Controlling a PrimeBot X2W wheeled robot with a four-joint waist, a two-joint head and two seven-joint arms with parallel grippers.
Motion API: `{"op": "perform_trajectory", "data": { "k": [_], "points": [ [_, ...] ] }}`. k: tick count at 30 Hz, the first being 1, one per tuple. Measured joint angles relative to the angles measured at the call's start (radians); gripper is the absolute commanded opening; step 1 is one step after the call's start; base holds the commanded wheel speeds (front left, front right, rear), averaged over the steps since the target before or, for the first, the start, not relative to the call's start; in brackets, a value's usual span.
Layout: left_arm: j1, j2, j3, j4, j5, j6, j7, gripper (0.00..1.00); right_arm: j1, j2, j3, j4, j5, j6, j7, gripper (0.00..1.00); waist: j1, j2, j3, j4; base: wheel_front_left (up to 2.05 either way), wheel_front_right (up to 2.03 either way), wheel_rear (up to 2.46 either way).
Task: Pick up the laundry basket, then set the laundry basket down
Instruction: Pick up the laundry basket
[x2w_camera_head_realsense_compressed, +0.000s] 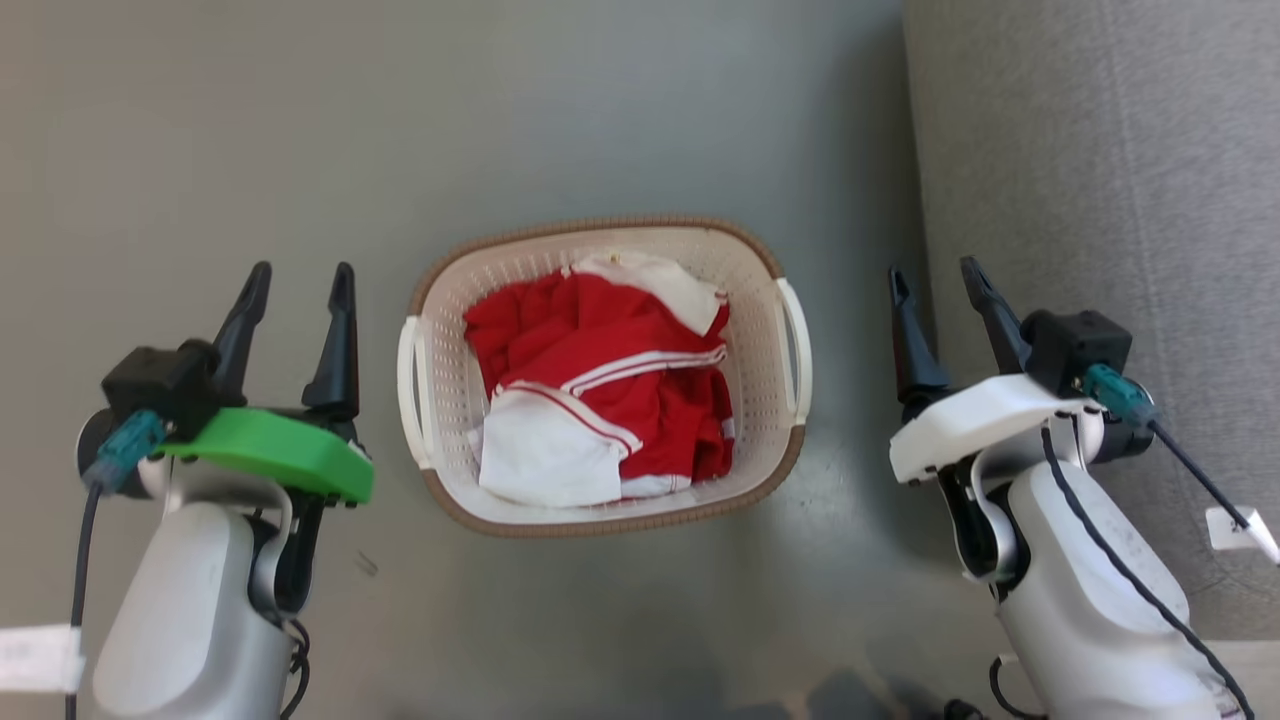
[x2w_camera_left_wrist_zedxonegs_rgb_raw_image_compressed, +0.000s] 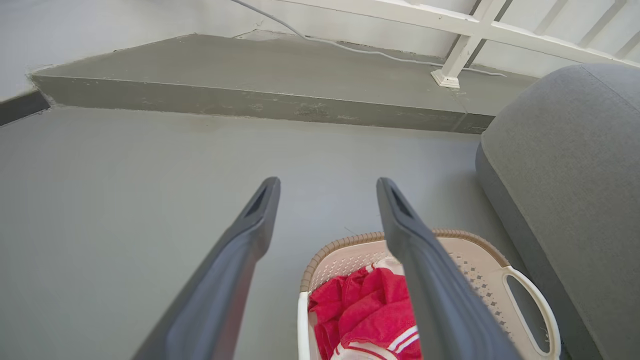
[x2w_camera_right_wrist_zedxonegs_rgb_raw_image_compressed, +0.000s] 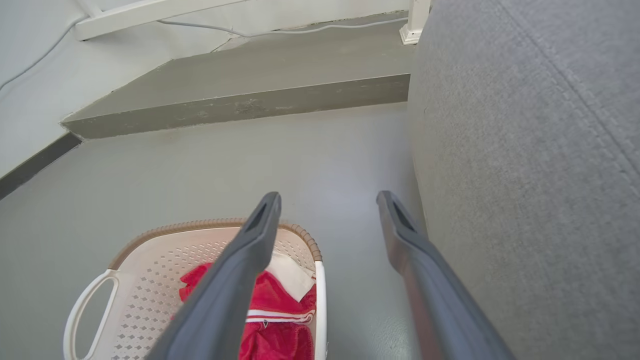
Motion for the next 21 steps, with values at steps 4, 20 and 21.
{"op": "perform_trajectory", "data": {
  "k": [4, 20, 21],
  "points": [
    [-0.055, 0.005, -0.034, 0.059, -0.032, 0.000, 0.019, 1.00, -0.045, 0.006, -0.001, 0.051, 0.012, 0.005, 0.000, 1.00, 0.0000, 0.0000, 0.057, 0.004, 0.00, 0.00, 0.00],
    [-0.270, 0.036, -0.121, 0.264, -0.124, 0.000, 0.081, 1.00, -0.255, 0.012, 0.049, 0.286, 0.020, 0.053, 0.007, 1.00, 0.0001, 0.0000, 0.279, 0.023, 0.00, 0.00, 0.00],
    [-0.281, 0.037, -0.132, 0.273, -0.130, 0.000, 0.087, 1.00, -0.268, 0.011, 0.053, 0.302, 0.020, 0.054, 0.011, 1.00, 0.0001, 0.0000, 0.292, 0.023, 0.00, 0.00, 0.00]
  ]
}}
